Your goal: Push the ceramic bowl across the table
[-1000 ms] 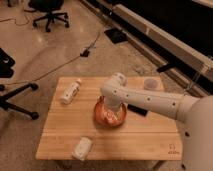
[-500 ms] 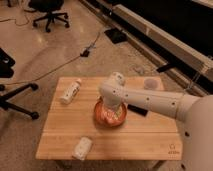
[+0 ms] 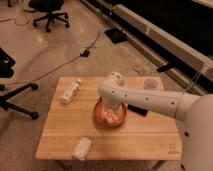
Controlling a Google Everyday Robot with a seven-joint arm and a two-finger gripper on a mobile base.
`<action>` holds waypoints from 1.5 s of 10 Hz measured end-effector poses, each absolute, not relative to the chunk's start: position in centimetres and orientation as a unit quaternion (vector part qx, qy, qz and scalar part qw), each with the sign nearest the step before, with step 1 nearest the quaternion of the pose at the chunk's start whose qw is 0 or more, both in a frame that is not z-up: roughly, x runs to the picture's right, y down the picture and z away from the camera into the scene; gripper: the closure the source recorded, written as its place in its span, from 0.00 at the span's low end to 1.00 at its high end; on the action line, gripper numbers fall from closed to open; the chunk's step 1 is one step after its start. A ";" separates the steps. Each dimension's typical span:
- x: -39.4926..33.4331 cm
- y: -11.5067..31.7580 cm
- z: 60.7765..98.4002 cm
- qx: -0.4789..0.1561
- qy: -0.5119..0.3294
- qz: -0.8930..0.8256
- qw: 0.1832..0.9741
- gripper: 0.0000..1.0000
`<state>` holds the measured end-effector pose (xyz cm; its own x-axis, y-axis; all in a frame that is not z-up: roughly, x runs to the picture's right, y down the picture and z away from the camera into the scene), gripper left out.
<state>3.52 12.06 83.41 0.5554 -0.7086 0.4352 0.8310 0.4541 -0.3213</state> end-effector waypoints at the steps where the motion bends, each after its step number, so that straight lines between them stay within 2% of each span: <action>1: 3.7 12.2 83.6 -0.260 -0.124 -0.454 0.843 0.35; 6: 6.1 14.8 85.6 -0.296 -0.150 -0.428 0.840 0.35; 15: 17.3 18.0 84.9 -0.312 -0.151 -0.318 0.882 0.35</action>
